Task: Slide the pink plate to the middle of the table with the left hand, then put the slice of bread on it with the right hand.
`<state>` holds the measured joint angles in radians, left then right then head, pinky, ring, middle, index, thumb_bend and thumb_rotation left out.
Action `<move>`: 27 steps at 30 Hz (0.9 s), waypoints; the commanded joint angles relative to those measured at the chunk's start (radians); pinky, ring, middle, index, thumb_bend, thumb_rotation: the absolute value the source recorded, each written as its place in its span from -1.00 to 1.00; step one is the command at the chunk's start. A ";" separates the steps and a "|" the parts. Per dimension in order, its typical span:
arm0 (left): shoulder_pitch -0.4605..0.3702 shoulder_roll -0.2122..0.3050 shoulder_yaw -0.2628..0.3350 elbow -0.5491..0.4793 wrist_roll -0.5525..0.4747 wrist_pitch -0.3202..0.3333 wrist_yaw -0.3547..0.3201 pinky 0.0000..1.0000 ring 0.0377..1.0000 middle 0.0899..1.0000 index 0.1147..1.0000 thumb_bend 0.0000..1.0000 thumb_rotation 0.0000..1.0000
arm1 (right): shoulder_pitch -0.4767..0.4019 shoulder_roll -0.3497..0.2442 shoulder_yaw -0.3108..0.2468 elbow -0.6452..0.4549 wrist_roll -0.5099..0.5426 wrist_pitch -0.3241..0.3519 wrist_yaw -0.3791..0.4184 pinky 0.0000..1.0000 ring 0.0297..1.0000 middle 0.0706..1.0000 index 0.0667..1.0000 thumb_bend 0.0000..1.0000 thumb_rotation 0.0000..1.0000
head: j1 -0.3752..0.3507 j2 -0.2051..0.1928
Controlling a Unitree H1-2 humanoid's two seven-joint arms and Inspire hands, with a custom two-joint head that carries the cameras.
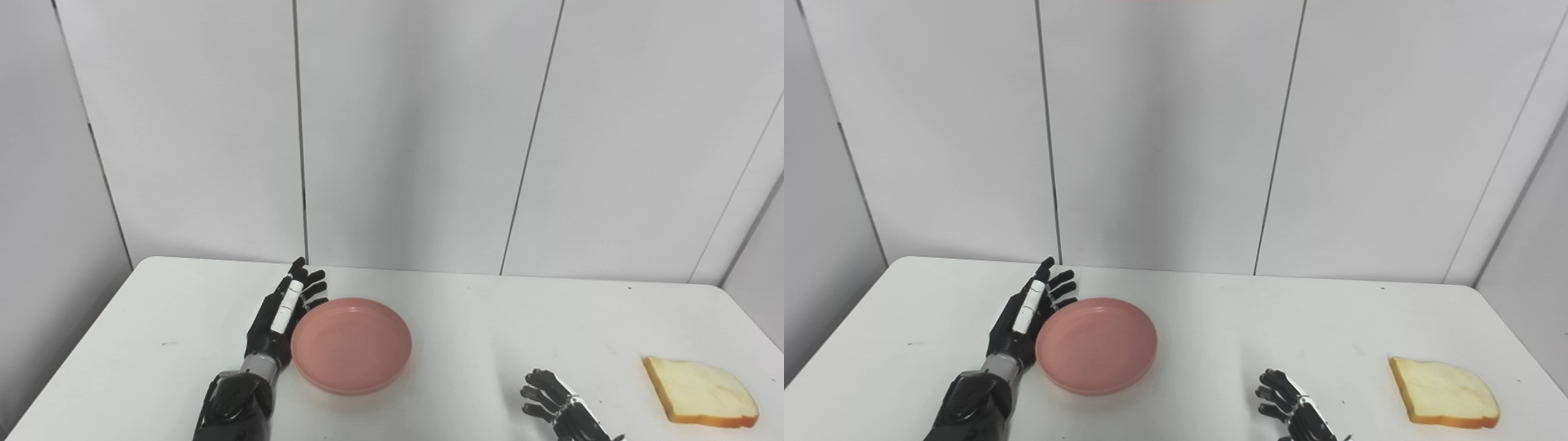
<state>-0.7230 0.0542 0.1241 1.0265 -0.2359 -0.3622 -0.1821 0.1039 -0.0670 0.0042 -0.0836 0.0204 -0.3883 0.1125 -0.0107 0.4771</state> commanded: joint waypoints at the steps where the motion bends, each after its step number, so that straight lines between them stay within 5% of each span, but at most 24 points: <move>1: 0.007 -0.026 -0.007 0.005 0.003 0.006 -0.019 0.46 0.65 0.62 0.85 0.90 0.47 | 0.048 0.043 0.028 0.104 -0.009 0.024 -0.014 0.49 0.57 0.62 0.61 0.52 0.77 | -0.014 0.008; 20: 0.041 -0.075 0.021 -0.065 -0.047 0.089 -0.058 0.48 0.64 0.63 0.84 1.00 0.39 | 0.056 0.139 0.109 0.013 -0.130 0.116 -0.100 0.52 0.62 0.68 0.68 0.46 0.85 | -0.231 0.052; 27: 0.047 -0.061 0.020 -0.074 -0.064 0.090 -0.103 0.48 0.68 0.63 0.86 0.88 0.45 | 0.034 0.168 0.148 0.024 -0.205 0.133 -0.152 0.47 0.60 0.67 0.69 0.36 0.87 | -0.339 0.054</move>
<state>-0.6995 -0.0103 0.1417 0.9438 -0.2931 -0.2896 -0.2608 0.1037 0.0305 0.1164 -0.1273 -0.1806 -0.2657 -0.0193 -0.3465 0.5308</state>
